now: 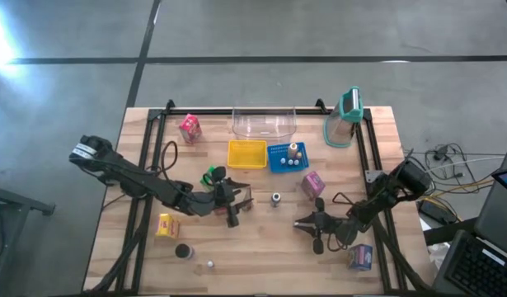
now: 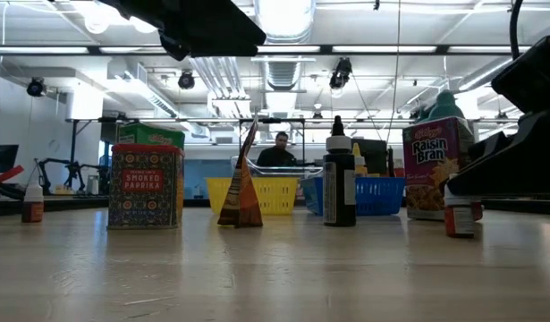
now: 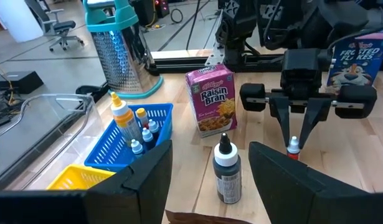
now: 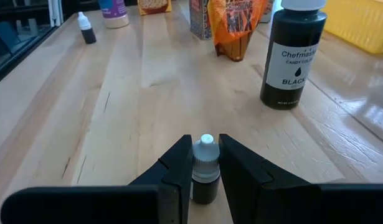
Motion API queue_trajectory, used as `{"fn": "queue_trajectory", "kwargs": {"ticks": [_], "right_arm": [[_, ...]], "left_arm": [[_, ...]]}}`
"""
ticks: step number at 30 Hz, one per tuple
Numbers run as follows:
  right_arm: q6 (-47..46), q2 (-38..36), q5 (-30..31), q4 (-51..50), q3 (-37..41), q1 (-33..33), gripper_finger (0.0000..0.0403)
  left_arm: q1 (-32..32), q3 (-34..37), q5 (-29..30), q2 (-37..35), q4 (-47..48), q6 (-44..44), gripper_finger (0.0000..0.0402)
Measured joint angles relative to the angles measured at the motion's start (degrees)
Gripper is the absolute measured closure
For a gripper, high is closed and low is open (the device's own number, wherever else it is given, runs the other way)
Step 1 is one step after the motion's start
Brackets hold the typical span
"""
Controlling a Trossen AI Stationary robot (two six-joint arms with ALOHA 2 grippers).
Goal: Pick & Place Kitchen Items
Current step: Move the red food coloring bottle, then put the black food coloring bottle into the blue bin
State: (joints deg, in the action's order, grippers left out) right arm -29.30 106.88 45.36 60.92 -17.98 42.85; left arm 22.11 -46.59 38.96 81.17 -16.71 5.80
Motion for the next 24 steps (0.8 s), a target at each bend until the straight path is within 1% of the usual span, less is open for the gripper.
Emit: {"fn": "queue_trajectory", "kwargs": {"ticks": [4,6,16,20,24], "right_arm": [[0.4,-0.7,-0.2,-0.6,0.0,0.0,0.0336],[0.2,-0.7,-0.2,-0.5,0.0,0.0,0.033],[-0.3,-1.0,-0.3,-0.3,0.0,0.0,0.0264],[2.0,-3.5,-0.3,0.0,0.0,0.0,0.0248],[5.9,-8.3,-0.3,-0.3,0.0,0.0,0.0244]], "left_arm": [[0.0,0.0,0.0,0.0,0.0,0.0,0.0183],[0.0,0.0,0.0,0.0,0.0,0.0,0.0183],[0.0,0.0,-0.1,0.0,0.0,0.1,0.0183],[0.0,0.0,-0.2,0.0,0.0,0.1,0.0183],[0.0,0.0,-0.2,0.0,0.1,0.1,0.0183]]}}
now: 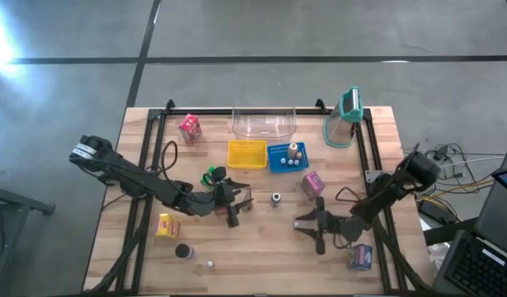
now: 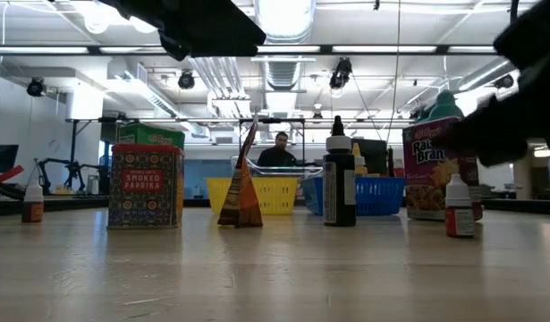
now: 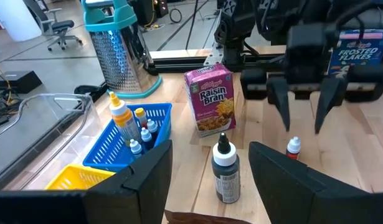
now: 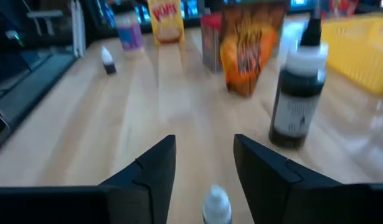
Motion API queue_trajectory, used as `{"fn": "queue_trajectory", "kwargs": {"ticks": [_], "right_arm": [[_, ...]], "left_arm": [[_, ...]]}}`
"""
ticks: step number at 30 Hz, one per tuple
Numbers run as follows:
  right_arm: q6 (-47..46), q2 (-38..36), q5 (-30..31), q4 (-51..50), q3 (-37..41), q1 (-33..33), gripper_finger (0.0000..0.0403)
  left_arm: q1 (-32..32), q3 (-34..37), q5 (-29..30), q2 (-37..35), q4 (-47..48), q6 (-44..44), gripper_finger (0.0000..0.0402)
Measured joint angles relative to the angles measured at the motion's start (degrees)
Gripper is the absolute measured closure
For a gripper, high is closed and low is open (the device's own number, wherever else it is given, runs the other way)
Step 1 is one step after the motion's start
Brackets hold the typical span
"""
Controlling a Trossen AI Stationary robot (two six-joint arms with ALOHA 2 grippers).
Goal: Pick & Place Kitchen Items
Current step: Put the black food coloring bottle into the blue bin
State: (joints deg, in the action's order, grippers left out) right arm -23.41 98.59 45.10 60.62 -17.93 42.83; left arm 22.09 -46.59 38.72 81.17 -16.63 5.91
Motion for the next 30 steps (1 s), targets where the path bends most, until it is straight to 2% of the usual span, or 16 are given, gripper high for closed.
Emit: {"fn": "queue_trajectory", "kwargs": {"ticks": [6,10,20,25,30], "right_arm": [[4.8,-10.0,0.9,-0.8,0.0,0.0,0.0257],[6.5,-17.0,-1.6,-5.3,0.0,0.0,0.0277],[7.5,-32.2,-2.1,-18.9,0.0,0.0,0.0353],[7.6,-37.9,-2.1,-24.0,0.0,0.0,0.039],[7.1,-43.2,-2.1,-28.1,0.0,0.0,0.0391]], "left_arm": [[0.0,0.0,-0.2,0.0,1.1,0.1,0.0183],[0.5,0.0,-1.8,-0.1,3.1,0.2,0.0184],[3.1,0.0,-7.8,-1.4,8.7,1.7,0.0184],[5.7,0.0,-8.1,-3.1,12.9,2.6,0.0184],[8.9,0.0,-11.7,-4.9,18.0,7.1,0.0184]]}}
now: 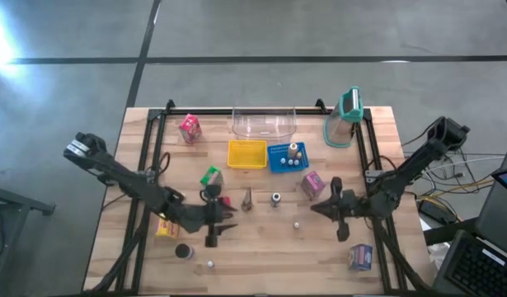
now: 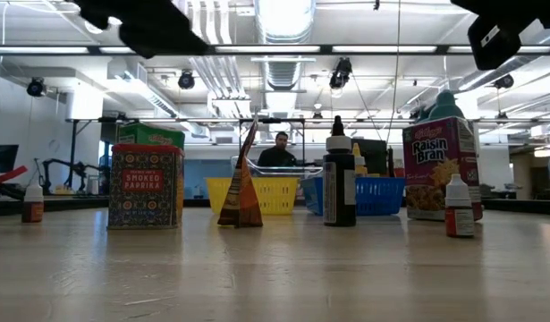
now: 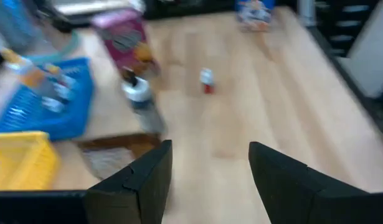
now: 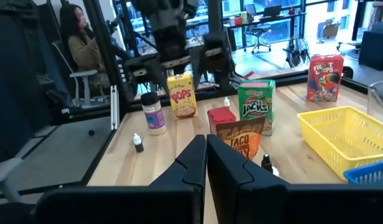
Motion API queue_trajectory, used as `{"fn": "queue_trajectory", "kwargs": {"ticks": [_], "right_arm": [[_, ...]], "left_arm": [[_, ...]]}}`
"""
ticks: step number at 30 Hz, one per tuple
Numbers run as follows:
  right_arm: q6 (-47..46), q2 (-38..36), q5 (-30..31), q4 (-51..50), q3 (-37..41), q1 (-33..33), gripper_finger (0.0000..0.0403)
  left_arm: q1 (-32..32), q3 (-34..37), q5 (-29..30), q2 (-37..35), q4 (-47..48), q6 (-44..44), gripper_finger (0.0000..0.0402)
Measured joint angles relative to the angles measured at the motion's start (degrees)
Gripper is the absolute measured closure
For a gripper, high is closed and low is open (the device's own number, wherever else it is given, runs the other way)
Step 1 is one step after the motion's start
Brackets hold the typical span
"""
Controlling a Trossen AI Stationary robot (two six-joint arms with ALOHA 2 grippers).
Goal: Pick & Place Kitchen Items
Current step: Put the black food coloring bottle into the blue bin
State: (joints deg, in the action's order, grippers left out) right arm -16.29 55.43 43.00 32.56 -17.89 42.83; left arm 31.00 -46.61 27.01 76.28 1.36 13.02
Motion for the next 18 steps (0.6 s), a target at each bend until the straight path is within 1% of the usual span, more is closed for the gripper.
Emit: {"fn": "queue_trajectory", "kwargs": {"ticks": [4,8,10,12,16,18], "right_arm": [[0.9,-2.7,0.0,-1.1,0.0,0.0,0.0392],[1.8,-3.8,0.0,-1.5,0.0,0.0,0.0394],[1.8,-3.9,0.2,-2.4,0.0,0.0,0.0394],[1.8,-3.9,0.3,-2.5,0.0,-0.1,0.0394],[0.6,-3.9,0.3,-2.5,0.0,-0.5,0.0394],[0.4,-3.9,0.3,-2.4,0.0,-0.5,0.0394]], "left_arm": [[3.3,0.0,-4.1,-0.1,2.6,2.5,0.0184],[6.7,-0.1,-4.3,0.0,3.5,3.5,0.0184],[8.0,-0.8,-4.1,0.0,4.8,3.6,0.0184],[8.7,-1.9,-2.4,0.0,6.5,4.6,0.0184],[8.4,-3.6,0.2,0.0,11.6,7.7,0.0184],[8.1,-3.9,0.6,0.3,12.2,7.9,0.0184]]}}
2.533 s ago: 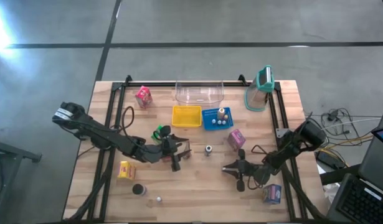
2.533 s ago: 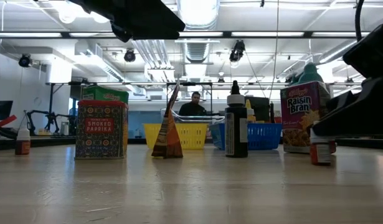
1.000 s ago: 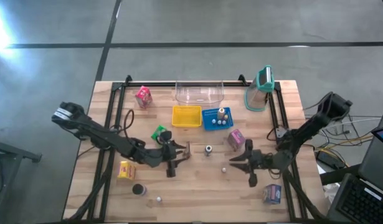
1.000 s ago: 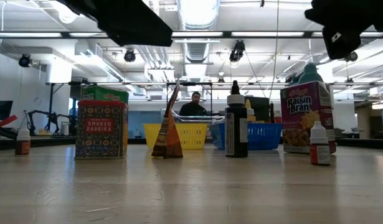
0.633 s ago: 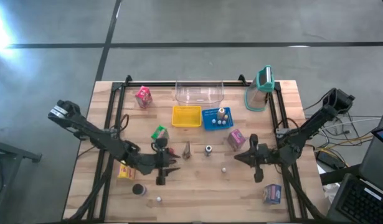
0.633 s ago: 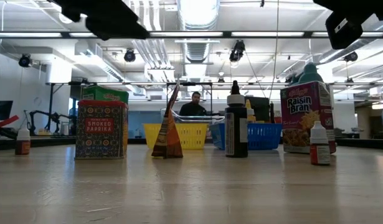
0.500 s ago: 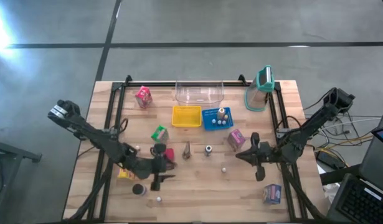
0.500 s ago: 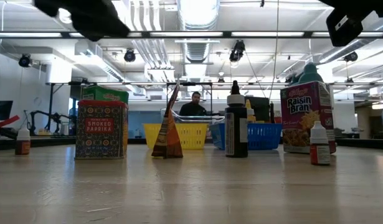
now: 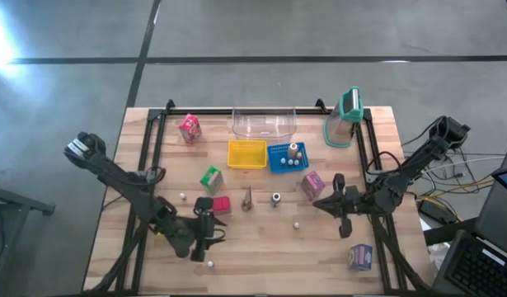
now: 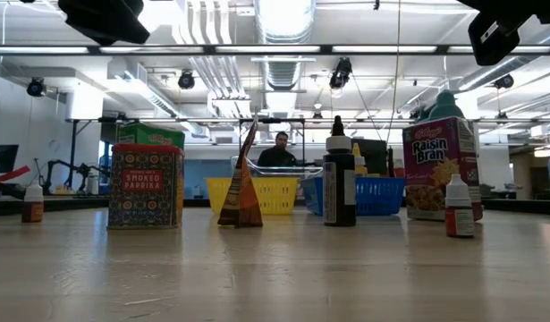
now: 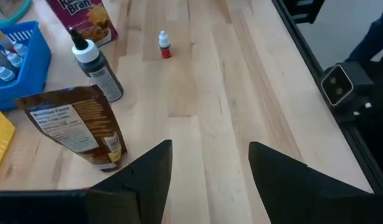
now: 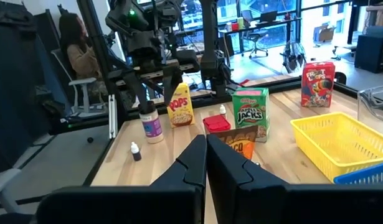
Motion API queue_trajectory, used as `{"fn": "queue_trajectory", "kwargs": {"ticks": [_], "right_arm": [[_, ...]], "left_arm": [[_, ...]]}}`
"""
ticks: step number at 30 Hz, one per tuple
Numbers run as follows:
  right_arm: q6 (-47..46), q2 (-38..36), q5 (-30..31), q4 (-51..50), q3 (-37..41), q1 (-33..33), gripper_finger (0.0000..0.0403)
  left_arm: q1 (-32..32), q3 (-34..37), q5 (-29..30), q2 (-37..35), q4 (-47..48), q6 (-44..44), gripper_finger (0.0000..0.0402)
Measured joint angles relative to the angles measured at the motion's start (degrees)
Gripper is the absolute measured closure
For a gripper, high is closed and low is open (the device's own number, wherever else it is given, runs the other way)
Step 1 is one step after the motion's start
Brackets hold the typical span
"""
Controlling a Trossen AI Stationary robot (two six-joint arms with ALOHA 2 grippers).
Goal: Pick & Place Kitchen Items
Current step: Put the black food coloring bottle into the blue bin
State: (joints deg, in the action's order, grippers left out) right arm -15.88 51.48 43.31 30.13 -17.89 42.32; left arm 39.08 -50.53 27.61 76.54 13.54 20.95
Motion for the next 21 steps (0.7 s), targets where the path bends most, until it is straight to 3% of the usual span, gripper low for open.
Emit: {"fn": "queue_trajectory", "kwargs": {"ticks": [16,21], "right_arm": [[-0.2,-0.1,0.0,0.0,0.0,-0.7,0.0394],[-0.2,-0.1,-0.2,0.0,0.0,-2.4,0.0394]], "left_arm": [[-8.8,-1.1,0.3,0.3,-1.7,-5.3,0.0184],[-14.1,-3.0,-5.9,0.3,-2.6,-10.5,0.0184]]}}
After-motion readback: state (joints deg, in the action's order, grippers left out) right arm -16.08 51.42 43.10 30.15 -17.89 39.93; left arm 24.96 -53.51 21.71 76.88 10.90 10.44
